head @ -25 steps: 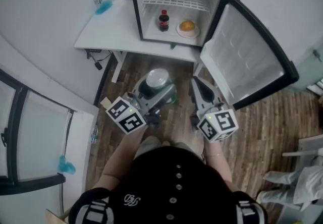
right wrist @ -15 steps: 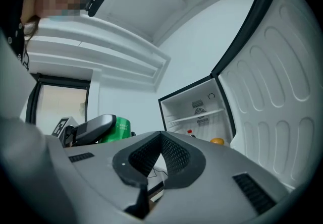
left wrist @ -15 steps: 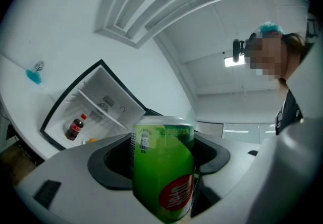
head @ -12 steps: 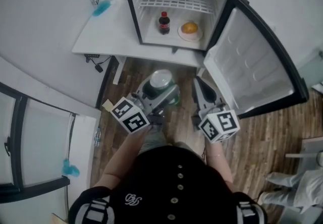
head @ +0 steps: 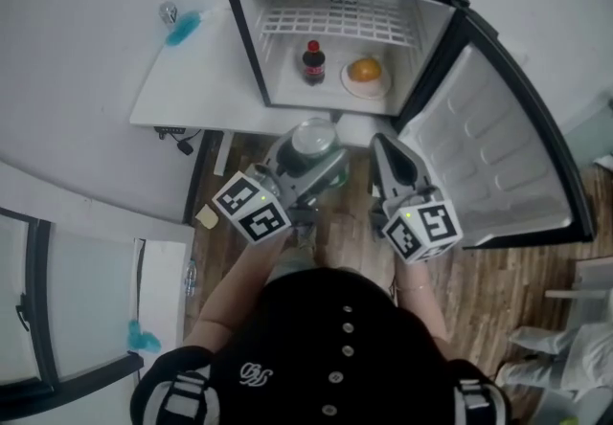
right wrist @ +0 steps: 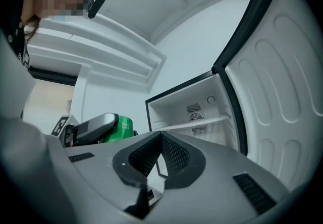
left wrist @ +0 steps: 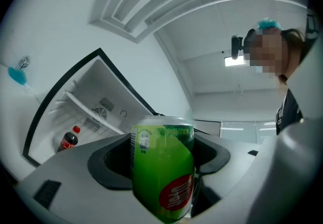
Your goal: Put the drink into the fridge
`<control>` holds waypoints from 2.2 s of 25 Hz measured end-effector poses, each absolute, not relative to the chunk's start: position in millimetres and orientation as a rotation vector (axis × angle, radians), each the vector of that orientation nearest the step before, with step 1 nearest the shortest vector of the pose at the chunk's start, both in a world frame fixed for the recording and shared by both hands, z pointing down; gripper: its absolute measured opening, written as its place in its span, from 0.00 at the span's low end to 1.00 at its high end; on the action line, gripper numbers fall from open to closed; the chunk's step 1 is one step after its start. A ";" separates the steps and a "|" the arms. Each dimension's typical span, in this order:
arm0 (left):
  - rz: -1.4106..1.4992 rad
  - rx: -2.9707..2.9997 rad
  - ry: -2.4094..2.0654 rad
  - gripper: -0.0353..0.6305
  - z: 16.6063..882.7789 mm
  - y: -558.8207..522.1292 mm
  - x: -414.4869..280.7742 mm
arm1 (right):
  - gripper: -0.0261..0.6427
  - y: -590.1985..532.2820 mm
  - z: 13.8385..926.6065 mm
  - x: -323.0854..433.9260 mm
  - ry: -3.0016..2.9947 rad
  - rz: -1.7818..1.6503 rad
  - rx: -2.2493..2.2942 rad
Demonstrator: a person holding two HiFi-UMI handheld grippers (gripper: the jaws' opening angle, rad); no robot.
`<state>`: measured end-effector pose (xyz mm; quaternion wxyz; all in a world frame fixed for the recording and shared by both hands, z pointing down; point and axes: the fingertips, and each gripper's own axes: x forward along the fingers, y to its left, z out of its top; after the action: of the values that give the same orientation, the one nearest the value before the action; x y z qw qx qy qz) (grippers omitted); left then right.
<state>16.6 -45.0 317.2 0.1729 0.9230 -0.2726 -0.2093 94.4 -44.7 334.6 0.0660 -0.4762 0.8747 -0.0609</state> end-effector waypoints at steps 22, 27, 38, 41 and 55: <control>-0.537 2.726 -0.581 0.57 307.7 -186.9 7.9 | 0.05 -186.1 315.9 86.0 2.486 -0.110 -1.621; -0.516 2.728 -0.552 0.57 310.0 -199.1 11.7 | 0.05 -200.8 313.9 85.3 2.476 -0.103 -1.637; -0.507 2.731 -0.567 0.57 303.7 -207.4 23.7 | 0.05 -205.0 314.5 90.1 2.511 -0.114 -1.609; -0.503 2.733 -0.598 0.57 302.2 -207.5 24.7 | 0.05 -204.6 314.6 89.4 2.537 -0.119 -1.587; -0.472 2.782 -0.735 0.57 286.7 -219.3 27.5 | 0.05 -206.1 307.1 85.3 2.583 -0.096 -1.526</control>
<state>27.5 -219.3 286.7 0.1126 0.9480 -0.2506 -0.1607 85.3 -206.1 307.1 0.0702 -0.5071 0.8584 -0.0320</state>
